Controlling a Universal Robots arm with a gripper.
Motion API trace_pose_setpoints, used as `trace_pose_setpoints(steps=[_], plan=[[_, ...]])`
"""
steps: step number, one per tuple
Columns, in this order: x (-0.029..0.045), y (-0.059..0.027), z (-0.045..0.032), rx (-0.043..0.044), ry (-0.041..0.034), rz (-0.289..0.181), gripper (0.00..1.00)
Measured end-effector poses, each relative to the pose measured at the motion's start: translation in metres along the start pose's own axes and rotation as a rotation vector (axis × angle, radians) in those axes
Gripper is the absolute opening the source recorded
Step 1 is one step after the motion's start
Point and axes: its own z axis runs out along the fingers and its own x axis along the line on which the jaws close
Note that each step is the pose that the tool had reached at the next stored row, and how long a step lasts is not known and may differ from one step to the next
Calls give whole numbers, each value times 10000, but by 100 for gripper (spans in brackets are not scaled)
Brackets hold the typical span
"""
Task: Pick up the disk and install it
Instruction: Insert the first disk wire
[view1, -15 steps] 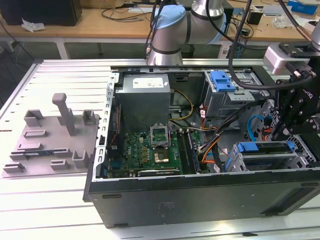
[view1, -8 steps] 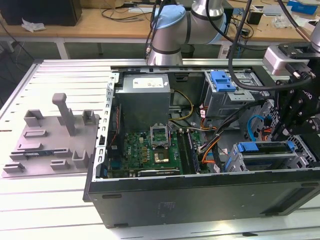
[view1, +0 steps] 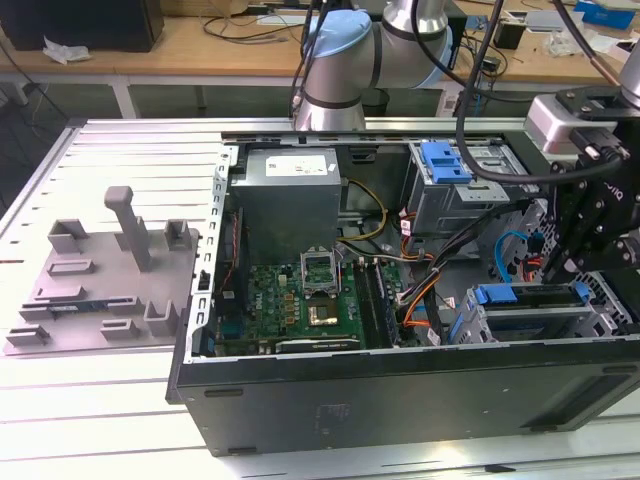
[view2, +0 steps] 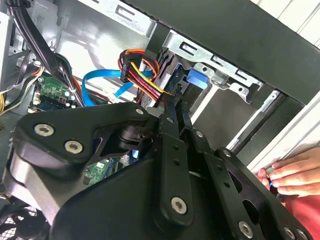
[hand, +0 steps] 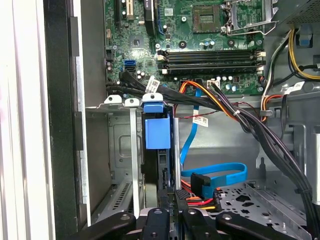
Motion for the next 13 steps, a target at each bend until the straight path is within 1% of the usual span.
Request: trace_pose_setpoints(steps=[13], plan=[[9, 0, 29, 1, -1, -20, 17]])
